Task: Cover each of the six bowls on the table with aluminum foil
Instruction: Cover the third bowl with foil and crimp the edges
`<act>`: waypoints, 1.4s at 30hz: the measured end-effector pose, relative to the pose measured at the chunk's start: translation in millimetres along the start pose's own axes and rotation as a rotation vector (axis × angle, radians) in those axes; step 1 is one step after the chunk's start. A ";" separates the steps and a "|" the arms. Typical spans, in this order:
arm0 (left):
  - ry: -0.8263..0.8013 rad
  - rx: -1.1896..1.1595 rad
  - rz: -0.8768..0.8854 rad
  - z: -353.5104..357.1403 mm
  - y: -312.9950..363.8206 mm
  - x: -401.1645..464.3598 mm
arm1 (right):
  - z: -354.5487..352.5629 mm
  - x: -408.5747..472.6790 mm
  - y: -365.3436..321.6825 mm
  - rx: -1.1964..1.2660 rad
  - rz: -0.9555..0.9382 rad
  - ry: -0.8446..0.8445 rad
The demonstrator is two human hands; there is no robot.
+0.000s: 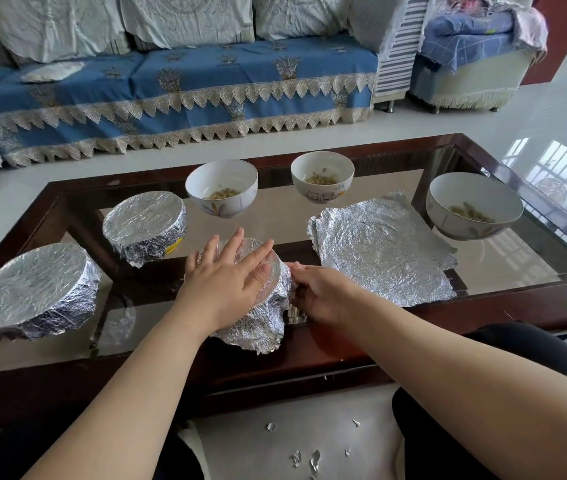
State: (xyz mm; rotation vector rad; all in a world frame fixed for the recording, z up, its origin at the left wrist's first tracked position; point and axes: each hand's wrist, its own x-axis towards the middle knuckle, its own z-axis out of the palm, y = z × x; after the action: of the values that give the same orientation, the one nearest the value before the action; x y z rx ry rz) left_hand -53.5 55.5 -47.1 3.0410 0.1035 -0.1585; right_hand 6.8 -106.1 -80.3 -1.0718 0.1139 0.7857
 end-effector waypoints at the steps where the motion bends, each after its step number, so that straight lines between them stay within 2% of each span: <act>1: -0.003 0.000 -0.001 -0.6 0.4 0.1 | 0.9 -1.7 0.4 -0.005 -0.019 -0.013; 3: -0.004 0.000 -0.002 -0.6 0.4 0.3 | 3.3 -1.6 4.5 -0.149 -0.077 0.034; 6: 0.000 -0.001 -0.002 -0.4 0.0 -0.4 | 3.9 6.4 14.9 -0.644 -0.251 0.221; 8: 0.001 -0.002 -0.001 -0.3 0.4 -0.6 | 5.9 6.0 20.3 -0.791 -0.392 0.284; 10: 0.002 0.004 -0.003 0.1 0.4 -0.2 | 7.8 5.9 26.4 -0.841 -0.521 0.312; 12: 0.005 0.018 -0.003 0.6 0.3 0.3 | 10.0 8.2 32.1 -0.855 -0.562 0.334; 21: 0.023 0.020 0.001 2.9 -0.8 2.0 | 17.5 23.0 39.2 -0.780 -0.526 0.396; 32: 0.016 0.005 0.001 3.4 -0.4 1.5 | 10.2 28.2 29.2 -0.970 -0.542 0.340; 37: 0.011 0.007 -0.003 2.9 0.4 1.4 | 7.6 31.3 23.6 -1.158 -0.519 0.350; 42: 0.018 0.009 -0.027 2.4 2.2 1.3 | 9.0 23.9 19.1 -1.119 -0.528 0.350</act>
State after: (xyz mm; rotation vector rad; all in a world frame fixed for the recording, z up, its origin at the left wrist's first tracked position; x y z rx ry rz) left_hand -52.3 53.2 -49.4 3.0512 0.1461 -0.1342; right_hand 9.8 -81.7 -100.7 -2.1761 -0.3507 0.1104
